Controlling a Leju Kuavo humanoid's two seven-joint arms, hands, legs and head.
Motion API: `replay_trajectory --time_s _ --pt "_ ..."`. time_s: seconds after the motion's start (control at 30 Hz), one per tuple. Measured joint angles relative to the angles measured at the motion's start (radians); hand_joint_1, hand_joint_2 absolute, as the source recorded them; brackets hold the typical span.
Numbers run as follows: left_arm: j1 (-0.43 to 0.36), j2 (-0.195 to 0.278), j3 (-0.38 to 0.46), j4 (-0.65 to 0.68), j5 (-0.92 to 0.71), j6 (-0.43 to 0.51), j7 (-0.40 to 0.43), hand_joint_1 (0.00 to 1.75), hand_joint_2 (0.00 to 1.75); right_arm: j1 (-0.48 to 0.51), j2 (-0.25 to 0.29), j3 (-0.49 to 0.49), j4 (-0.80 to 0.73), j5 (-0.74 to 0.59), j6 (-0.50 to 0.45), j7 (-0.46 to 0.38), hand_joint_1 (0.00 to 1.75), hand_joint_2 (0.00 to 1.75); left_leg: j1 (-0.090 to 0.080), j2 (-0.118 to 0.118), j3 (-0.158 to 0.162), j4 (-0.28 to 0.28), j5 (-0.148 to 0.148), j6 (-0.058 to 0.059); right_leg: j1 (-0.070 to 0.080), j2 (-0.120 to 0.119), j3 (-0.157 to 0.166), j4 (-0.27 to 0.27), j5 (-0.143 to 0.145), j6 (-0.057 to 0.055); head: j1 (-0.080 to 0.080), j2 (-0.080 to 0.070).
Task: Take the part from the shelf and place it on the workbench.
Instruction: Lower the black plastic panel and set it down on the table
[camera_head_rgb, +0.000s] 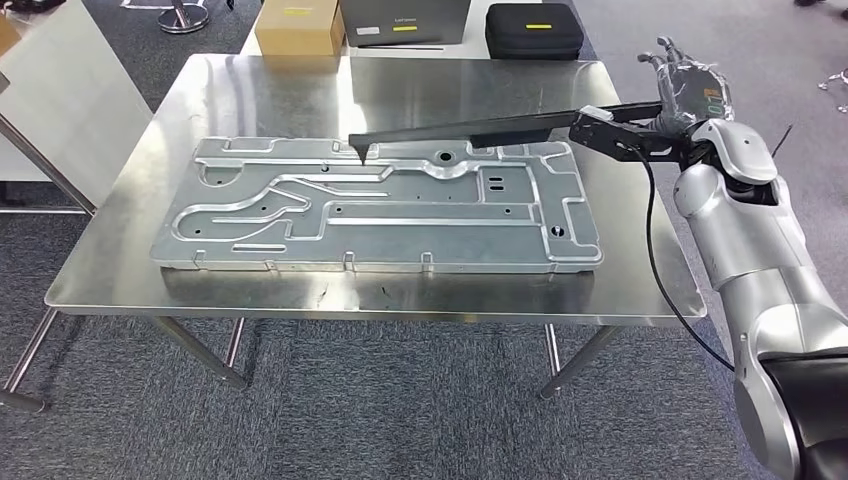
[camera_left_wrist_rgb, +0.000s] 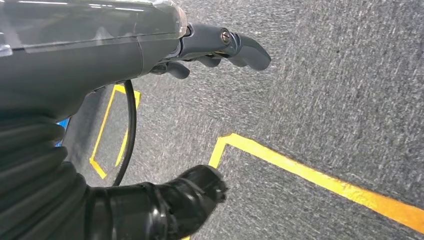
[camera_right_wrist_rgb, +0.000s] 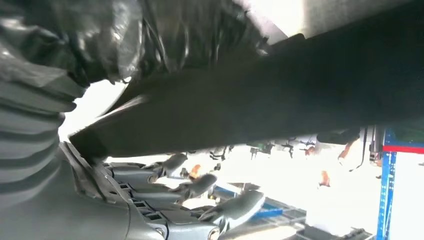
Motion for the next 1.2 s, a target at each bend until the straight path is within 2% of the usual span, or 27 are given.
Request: replay_trajectory --time_s 0.07,0.1,0.2,0.23,0.27,0.3,0.37,0.43,0.53,0.6,0.63,0.7,0.73,0.77,0.8,0.87,0.93,1.0,1.03,1.1,1.13,1.2 --pt "-0.001 0.0 0.0 0.0 0.002 0.002 0.0 0.0 0.0 0.001 -0.002 -0.004 -0.003 -0.011 0.002 -0.003 0.0 0.0 0.001 0.0 -0.004 0.012 -0.013 -0.01 -0.004 -0.001 0.006 -0.009 0.005 -0.013 0.0 0.0" --pt "-0.001 0.0 0.0 0.0 0.002 0.002 -0.001 0.0 0.0 0.0 -0.002 -0.007 -0.005 -0.016 0.002 -0.004 0.0 0.0 0.001 0.0 -0.016 0.041 -0.033 -0.013 -0.005 -0.001 0.009 -0.014 0.008 -0.021 -0.001 0.0" --pt "0.0 0.002 0.0 0.0 0.002 0.002 -0.001 0.0 0.0 0.001 -0.003 -0.017 -0.008 -0.028 0.002 -0.008 0.0 0.0 0.002 0.001 -0.1 0.226 -0.12 -0.016 -0.002 -0.002 0.01 -0.014 0.008 -0.034 -0.002 0.0" --pt "0.001 0.002 0.0 0.0 0.001 0.002 -0.001 0.0 0.0 0.003 -0.003 -0.019 -0.008 -0.03 0.002 -0.009 0.0 0.0 0.002 0.001 -0.122 0.272 -0.132 -0.017 0.0 -0.001 0.009 -0.012 0.007 -0.036 -0.002 0.0" --pt "0.002 0.002 0.0 0.0 0.001 0.002 -0.001 0.0 0.0 0.004 -0.003 -0.021 -0.008 -0.031 0.002 -0.01 0.0 0.0 0.002 0.001 -0.127 0.281 -0.124 -0.017 0.002 0.0 0.009 -0.008 0.005 -0.037 -0.002 0.0" --pt "0.002 0.002 0.0 0.0 0.0 0.002 -0.001 0.0 0.0 0.004 -0.003 -0.022 -0.008 -0.031 0.002 -0.01 0.0 0.0 0.002 0.001 -0.113 0.251 -0.099 -0.015 0.003 0.002 0.009 -0.005 0.003 -0.038 -0.002 0.0" --pt "0.001 0.003 0.0 0.0 -0.001 0.003 -0.001 0.0 0.0 0.005 -0.004 -0.024 -0.008 -0.033 0.002 -0.011 0.0 0.0 0.0 0.001 -0.046 0.119 -0.039 -0.006 0.006 0.006 0.008 0.004 -0.003 -0.034 -0.002 0.0" --pt "0.0 0.004 0.0 0.0 -0.001 0.004 -0.001 0.0 0.0 0.005 -0.006 -0.026 -0.009 -0.035 0.002 -0.012 0.0 0.0 -0.004 0.0 -0.002 0.029 -0.015 0.002 0.009 0.009 0.004 0.01 -0.007 -0.027 -0.001 0.0" --pt "-0.001 0.003 0.0 0.0 -0.003 0.005 -0.001 0.0 0.0 0.007 -0.013 -0.028 -0.01 -0.04 0.001 -0.015 0.0 0.0 -0.006 0.0 0.003 0.011 -0.012 0.012 0.007 0.01 0.0 0.009 -0.006 -0.012 -0.001 0.0" --pt "-0.001 0.003 0.0 0.0 -0.004 0.005 -0.002 0.0 0.0 0.009 -0.019 -0.029 -0.011 -0.045 0.001 -0.018 0.0 0.0 -0.002 0.002 0.006 -0.001 -0.004 0.023 0.004 0.009 -0.011 0.036 -0.028 0.0 0.0 0.0" --pt "-0.001 0.003 0.0 0.0 -0.004 0.005 -0.003 0.0 0.0 0.01 -0.023 -0.03 -0.011 -0.048 0.0 -0.019 0.0 0.0 0.0 0.003 0.008 -0.005 -0.002 0.027 0.001 0.008 -0.029 0.079 -0.055 0.007 0.0 0.0" --pt "-0.001 0.003 0.0 0.0 -0.004 0.005 -0.004 0.0 0.0 0.015 -0.027 -0.032 -0.011 -0.051 0.0 -0.02 0.0 0.0 0.0 0.003 0.007 -0.006 -0.001 0.029 -0.005 0.006 -0.088 0.205 -0.117 0.018 0.0 0.0" --pt "-0.001 0.003 0.0 0.0 -0.004 0.005 -0.004 0.0 0.0 0.019 -0.028 -0.034 -0.01 -0.052 0.0 -0.02 0.0 0.0 0.0 0.003 0.007 -0.006 -0.001 0.029 -0.009 0.005 -0.114 0.258 -0.133 0.022 0.0 0.0" --pt "0.0 0.002 0.0 0.0 -0.004 0.005 -0.004 0.0 0.0 0.023 -0.029 -0.035 -0.01 -0.052 0.0 -0.02 0.0 0.0 0.0 0.003 0.007 -0.006 -0.001 0.029 -0.012 0.005 -0.126 0.278 -0.13 0.026 0.0 0.0" --pt "-0.001 0.002 0.0 0.0 -0.004 0.005 -0.004 0.0 0.0 0.026 -0.03 -0.035 -0.01 -0.052 0.0 -0.02 0.0 0.0 0.001 0.003 0.008 -0.005 -0.002 0.028 -0.016 0.003 -0.118 0.26 -0.109 0.028 0.0 0.0" --pt "-0.001 0.002 0.0 0.0 -0.004 0.005 -0.004 0.0 0.0 0.026 -0.033 -0.036 -0.011 -0.052 0.0 -0.02 0.0 0.0 0.002 0.003 0.01 -0.004 -0.004 0.024 -0.021 -0.001 -0.054 0.126 -0.039 0.028 0.0 0.0" --pt "-0.001 0.002 0.0 0.0 -0.004 0.005 -0.004 0.0 0.0 0.025 -0.035 -0.037 -0.012 -0.053 0.0 -0.021 0.0 0.0 0.001 0.002 0.011 -0.002 -0.005 0.015 -0.016 -0.003 -0.002 0.016 -0.001 0.022 0.0 0.0" --pt "0.0 0.002 0.0 0.0 -0.004 0.005 -0.004 0.0 0.0 0.025 -0.036 -0.037 -0.013 -0.053 -0.001 -0.021 0.0 0.0 0.001 0.001 0.009 -0.003 -0.003 0.004 -0.008 -0.001 0.004 0.0 0.0 0.012 0.0 0.0" --pt "0.0 0.002 0.0 0.0 -0.004 0.005 -0.004 0.0 0.0 0.025 -0.036 -0.038 -0.014 -0.053 -0.001 -0.021 0.0 0.0 0.001 0.002 0.009 -0.004 -0.004 -0.002 -0.009 0.001 0.004 -0.002 0.002 0.005 0.0 0.0" --pt "-0.001 0.002 0.0 0.0 -0.004 0.005 -0.004 0.0 0.0 0.023 -0.036 -0.039 -0.016 -0.053 -0.001 -0.021 0.0 0.0 0.003 0.002 -0.001 0.021 -0.024 -0.011 -0.011 0.0 0.008 -0.011 0.008 -0.012 -0.001 0.0" --pt "-0.002 0.002 0.0 0.0 -0.004 0.005 -0.004 0.0 0.0 0.022 -0.036 -0.04 -0.017 -0.053 -0.001 -0.021 0.0 0.0 0.003 0.002 -0.018 0.06 -0.049 -0.013 -0.012 -0.001 0.01 -0.015 0.01 -0.02 -0.001 0.0" --pt "-0.001 0.002 0.0 0.0 -0.003 0.006 -0.004 0.0 0.0 0.022 -0.036 -0.042 -0.018 -0.054 -0.001 -0.022 0.0 0.0 0.004 0.002 -0.075 0.187 -0.113 -0.015 -0.009 -0.002 0.009 -0.016 0.011 -0.028 -0.002 0.0"
